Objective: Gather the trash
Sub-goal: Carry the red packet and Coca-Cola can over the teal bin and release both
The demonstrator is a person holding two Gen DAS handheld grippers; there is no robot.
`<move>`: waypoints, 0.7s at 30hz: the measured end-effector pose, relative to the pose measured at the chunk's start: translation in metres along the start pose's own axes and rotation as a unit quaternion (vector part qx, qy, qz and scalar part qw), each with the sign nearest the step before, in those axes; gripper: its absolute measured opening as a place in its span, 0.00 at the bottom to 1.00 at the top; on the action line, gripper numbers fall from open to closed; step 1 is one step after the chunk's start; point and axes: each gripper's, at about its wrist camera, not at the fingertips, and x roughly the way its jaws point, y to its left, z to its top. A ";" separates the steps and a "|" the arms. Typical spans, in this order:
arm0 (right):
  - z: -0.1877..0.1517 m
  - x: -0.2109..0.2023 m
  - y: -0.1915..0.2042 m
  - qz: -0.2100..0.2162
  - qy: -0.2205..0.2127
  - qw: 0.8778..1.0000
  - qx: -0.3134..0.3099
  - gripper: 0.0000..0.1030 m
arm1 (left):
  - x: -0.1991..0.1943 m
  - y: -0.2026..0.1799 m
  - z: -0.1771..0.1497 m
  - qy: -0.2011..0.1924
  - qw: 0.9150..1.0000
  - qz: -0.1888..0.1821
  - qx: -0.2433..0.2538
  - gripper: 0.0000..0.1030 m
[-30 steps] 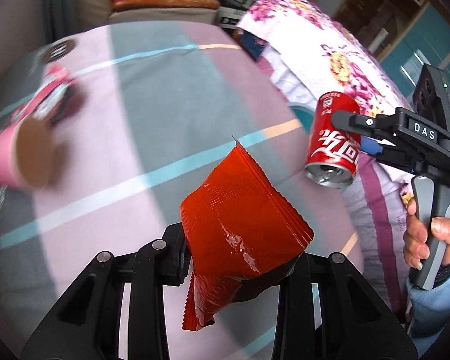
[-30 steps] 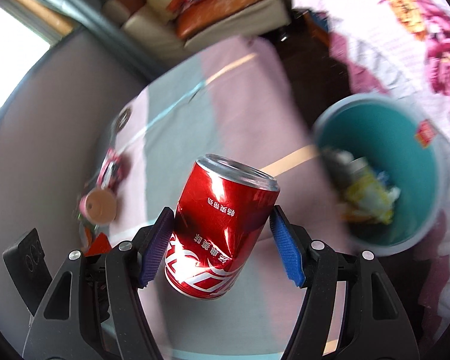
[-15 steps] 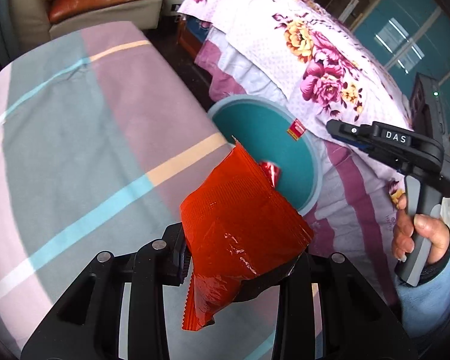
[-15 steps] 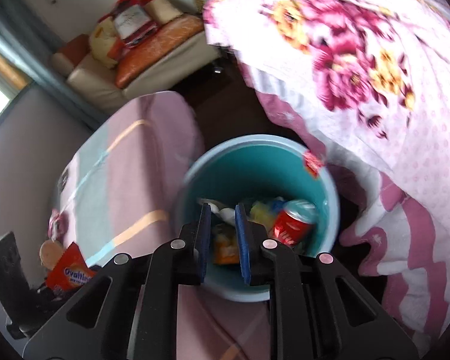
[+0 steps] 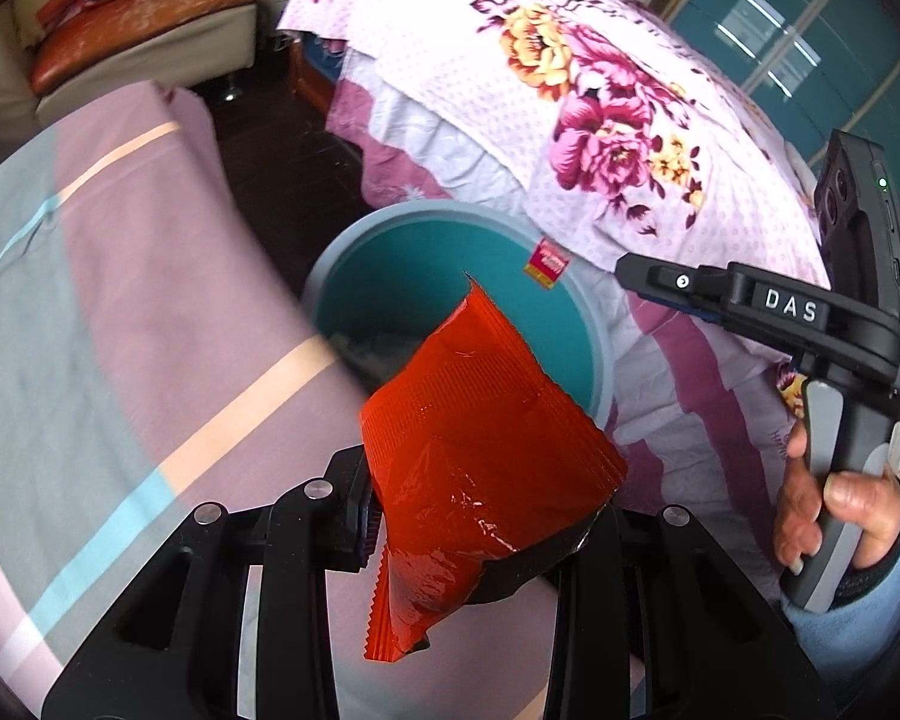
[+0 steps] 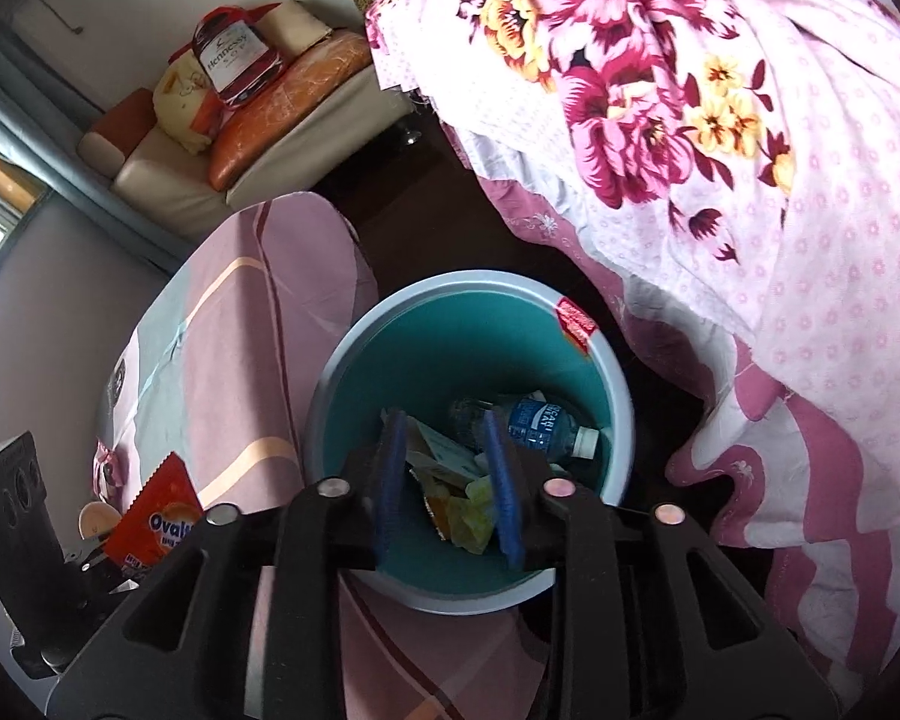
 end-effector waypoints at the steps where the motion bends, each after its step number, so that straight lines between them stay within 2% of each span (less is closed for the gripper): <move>1: 0.000 -0.001 -0.002 0.000 -0.002 1.000 0.002 0.30 | 0.002 -0.004 0.003 0.000 1.000 0.000 0.004 0.33; 5: 0.004 -0.009 -0.008 -0.006 -0.012 1.000 0.004 0.32 | 0.010 -0.017 0.015 0.002 1.000 -0.004 0.021 0.33; 9: 0.008 -0.014 -0.010 -0.016 -0.020 1.000 0.001 0.40 | 0.014 -0.027 0.022 0.001 0.999 -0.003 0.035 0.33; 14: 0.013 -0.019 -0.009 -0.028 -0.023 0.999 -0.006 0.45 | 0.019 -0.033 0.027 0.002 0.999 -0.007 0.041 0.35; 16: 0.014 -0.020 -0.009 -0.034 -0.026 0.999 -0.008 0.51 | 0.020 -0.034 0.028 -0.001 0.999 -0.005 0.041 0.43; 18: 0.015 -0.021 -0.009 -0.036 -0.026 0.999 -0.008 0.53 | 0.018 -0.033 0.029 -0.009 0.999 0.000 0.039 0.65; 19: 0.016 -0.022 -0.009 -0.037 -0.027 0.999 -0.007 0.57 | 0.017 -0.033 0.029 -0.014 0.999 0.005 0.038 0.69; 20: 0.016 -0.021 -0.009 -0.037 -0.026 0.999 -0.007 0.58 | 0.015 -0.032 0.030 -0.019 0.999 0.008 0.038 0.78; 21: 0.016 -0.021 -0.009 -0.038 -0.025 0.999 -0.007 0.60 | 0.013 -0.031 0.030 -0.025 0.999 0.012 0.036 0.82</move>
